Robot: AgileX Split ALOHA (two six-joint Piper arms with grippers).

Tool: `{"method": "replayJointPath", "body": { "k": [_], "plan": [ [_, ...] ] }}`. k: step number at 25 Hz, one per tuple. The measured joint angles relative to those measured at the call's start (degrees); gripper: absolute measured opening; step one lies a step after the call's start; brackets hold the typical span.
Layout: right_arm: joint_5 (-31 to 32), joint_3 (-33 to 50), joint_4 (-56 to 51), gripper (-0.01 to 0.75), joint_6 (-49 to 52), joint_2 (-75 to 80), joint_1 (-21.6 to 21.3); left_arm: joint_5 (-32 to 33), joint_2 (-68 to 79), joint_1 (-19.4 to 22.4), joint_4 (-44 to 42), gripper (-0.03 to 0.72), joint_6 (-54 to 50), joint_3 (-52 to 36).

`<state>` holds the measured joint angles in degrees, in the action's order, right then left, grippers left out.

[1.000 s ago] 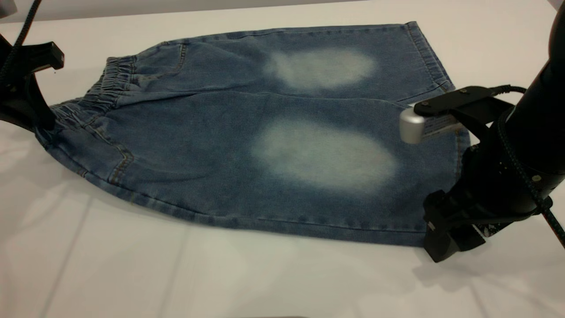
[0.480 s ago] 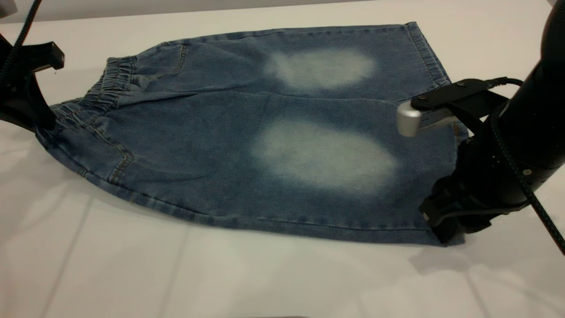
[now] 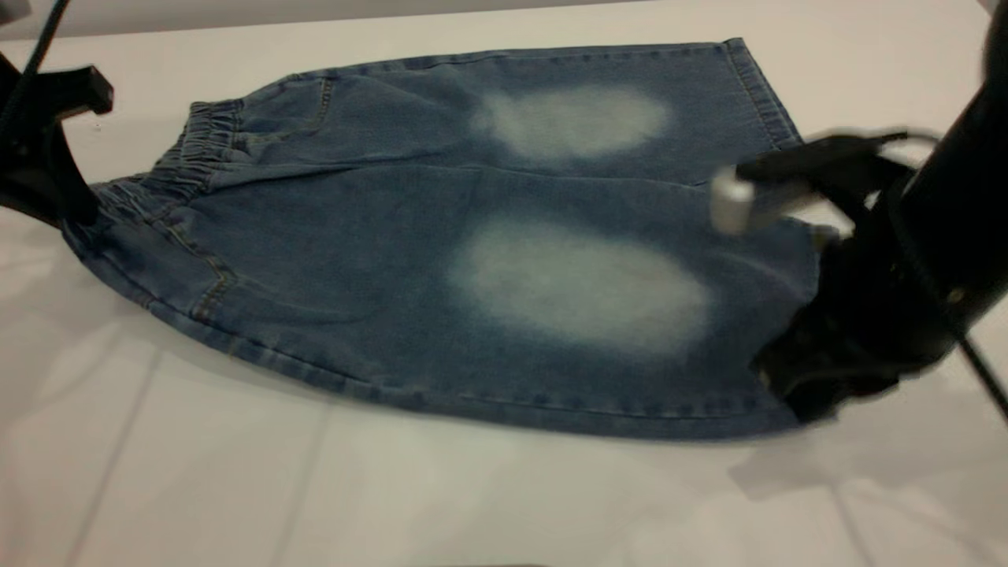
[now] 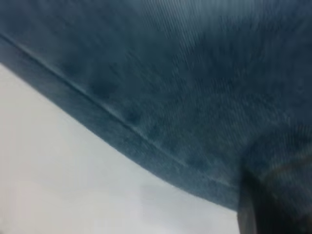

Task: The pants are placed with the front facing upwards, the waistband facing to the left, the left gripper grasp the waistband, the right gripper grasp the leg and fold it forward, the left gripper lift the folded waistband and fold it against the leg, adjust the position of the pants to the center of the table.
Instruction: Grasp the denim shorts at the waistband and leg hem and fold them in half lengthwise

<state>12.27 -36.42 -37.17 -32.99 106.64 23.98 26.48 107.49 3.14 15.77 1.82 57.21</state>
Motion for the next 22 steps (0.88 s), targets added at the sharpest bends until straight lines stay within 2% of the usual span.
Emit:
{"method": "replayJointPath", "body": {
  "k": [3,7,11,14,22],
  "plan": [
    [3.8,-1.4,0.1,0.025,0.0,-8.1,-0.8,4.5,0.0,0.0,0.0,0.062,0.3,3.1],
    [9.0,-5.9,0.3,0.025,0.0,-15.0,-4.4,10.4,0.0,0.0,-0.4,0.062,0.5,7.6],
    [10.3,-10.6,0.6,0.027,-0.4,-15.8,-8.3,14.9,0.0,0.0,-0.6,0.062,0.6,12.2],
    [9.3,-13.0,0.7,0.027,-1.5,-14.1,-9.6,14.4,0.0,0.0,-0.7,0.062,0.8,14.3],
    [2.5,-18.9,0.4,0.027,-3.8,-5.7,-9.7,5.4,0.2,-0.1,3.2,0.062,0.8,14.7]
  ]
}}
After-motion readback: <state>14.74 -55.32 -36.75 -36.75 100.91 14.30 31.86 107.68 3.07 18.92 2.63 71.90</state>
